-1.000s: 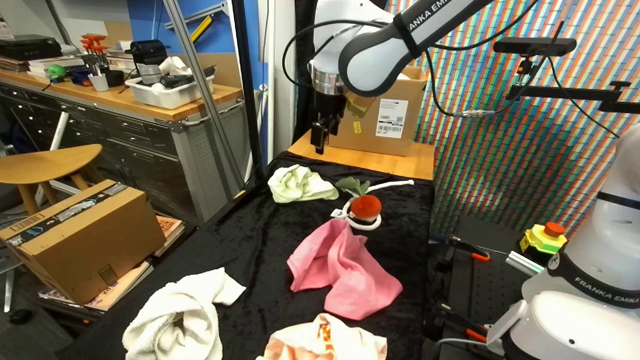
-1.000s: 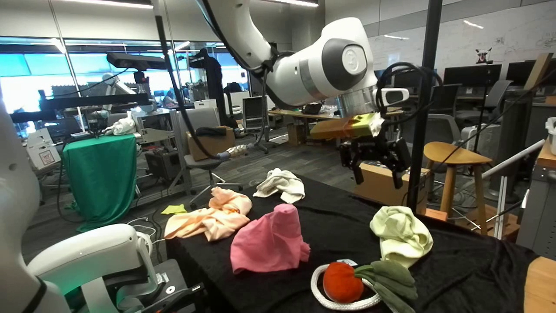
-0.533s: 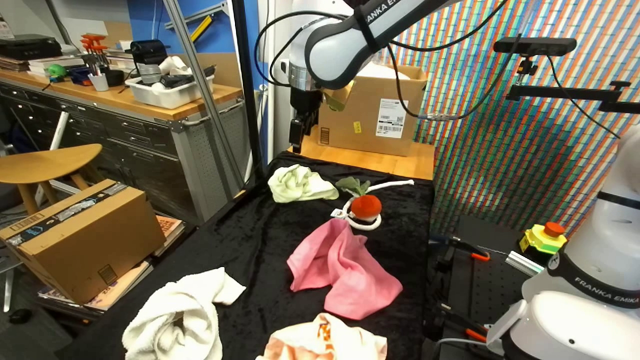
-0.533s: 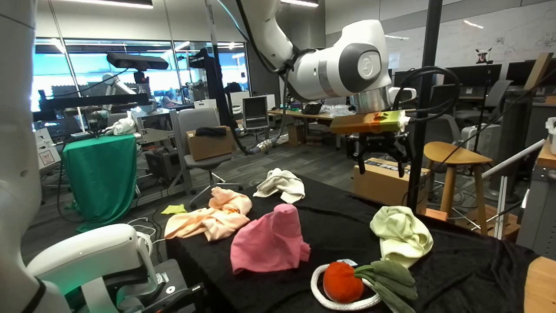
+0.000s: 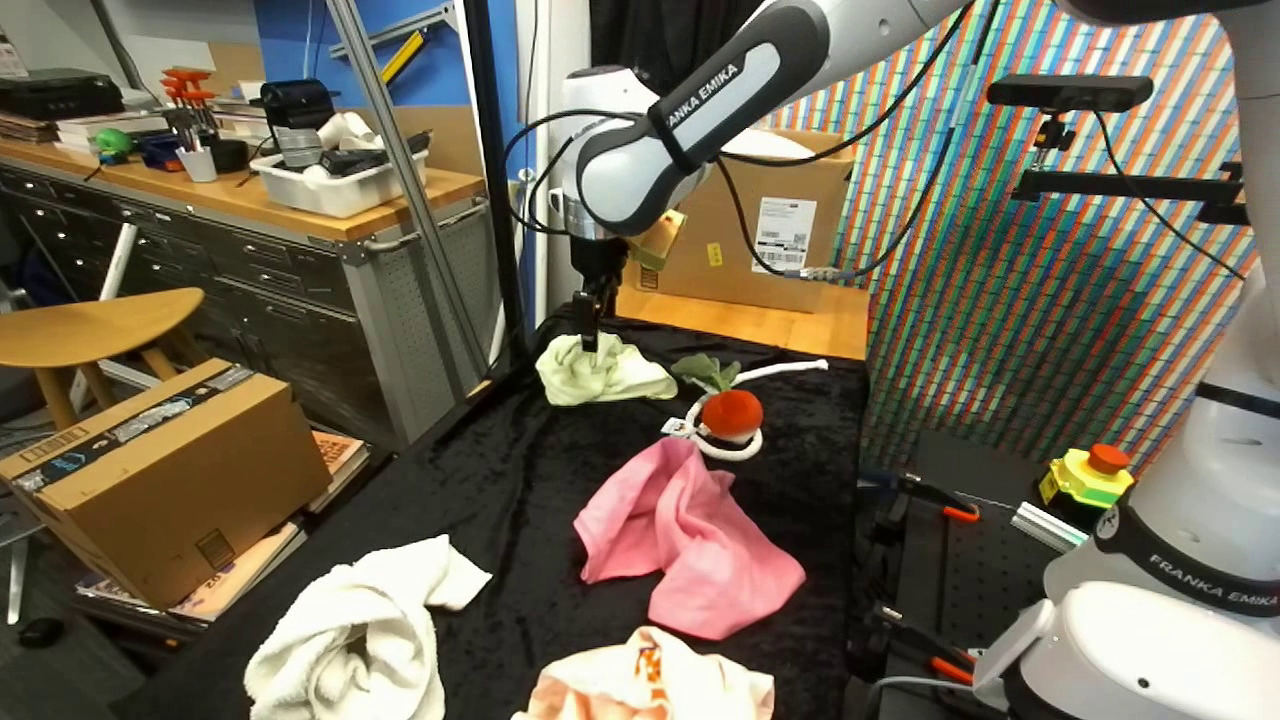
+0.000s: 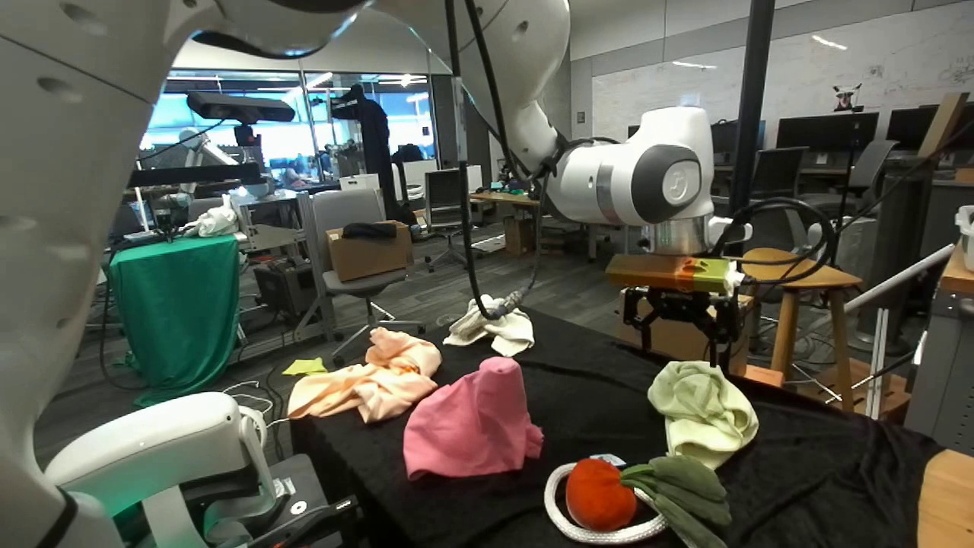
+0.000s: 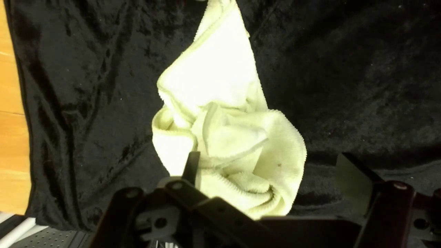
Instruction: Pile up the objects on the table.
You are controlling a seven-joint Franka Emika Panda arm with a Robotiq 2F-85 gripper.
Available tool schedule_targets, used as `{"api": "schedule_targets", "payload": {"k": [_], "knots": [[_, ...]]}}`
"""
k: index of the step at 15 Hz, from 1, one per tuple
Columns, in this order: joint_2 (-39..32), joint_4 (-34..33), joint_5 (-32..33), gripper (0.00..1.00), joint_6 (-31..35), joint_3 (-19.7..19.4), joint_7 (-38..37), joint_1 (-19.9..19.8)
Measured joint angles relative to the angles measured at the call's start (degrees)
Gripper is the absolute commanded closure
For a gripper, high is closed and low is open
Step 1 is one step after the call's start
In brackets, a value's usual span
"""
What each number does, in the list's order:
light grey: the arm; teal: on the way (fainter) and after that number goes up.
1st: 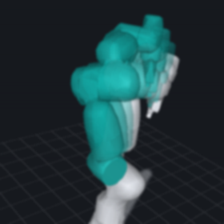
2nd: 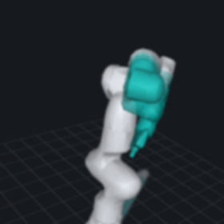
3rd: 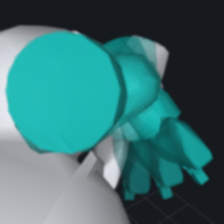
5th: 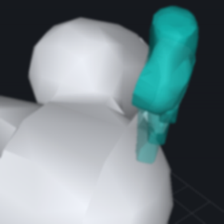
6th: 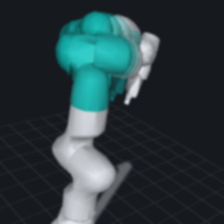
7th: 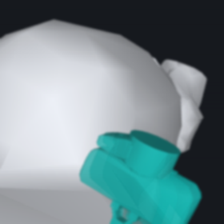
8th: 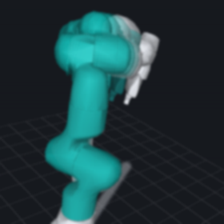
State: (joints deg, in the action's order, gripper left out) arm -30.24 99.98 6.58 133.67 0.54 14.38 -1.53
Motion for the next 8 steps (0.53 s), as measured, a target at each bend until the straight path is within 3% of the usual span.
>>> {"api": "schedule_targets", "payload": {"k": [8], "knots": [[-7.19,-4.63,-3.01,0.00,-0.47,2.85,4.78,-2.86]]}}
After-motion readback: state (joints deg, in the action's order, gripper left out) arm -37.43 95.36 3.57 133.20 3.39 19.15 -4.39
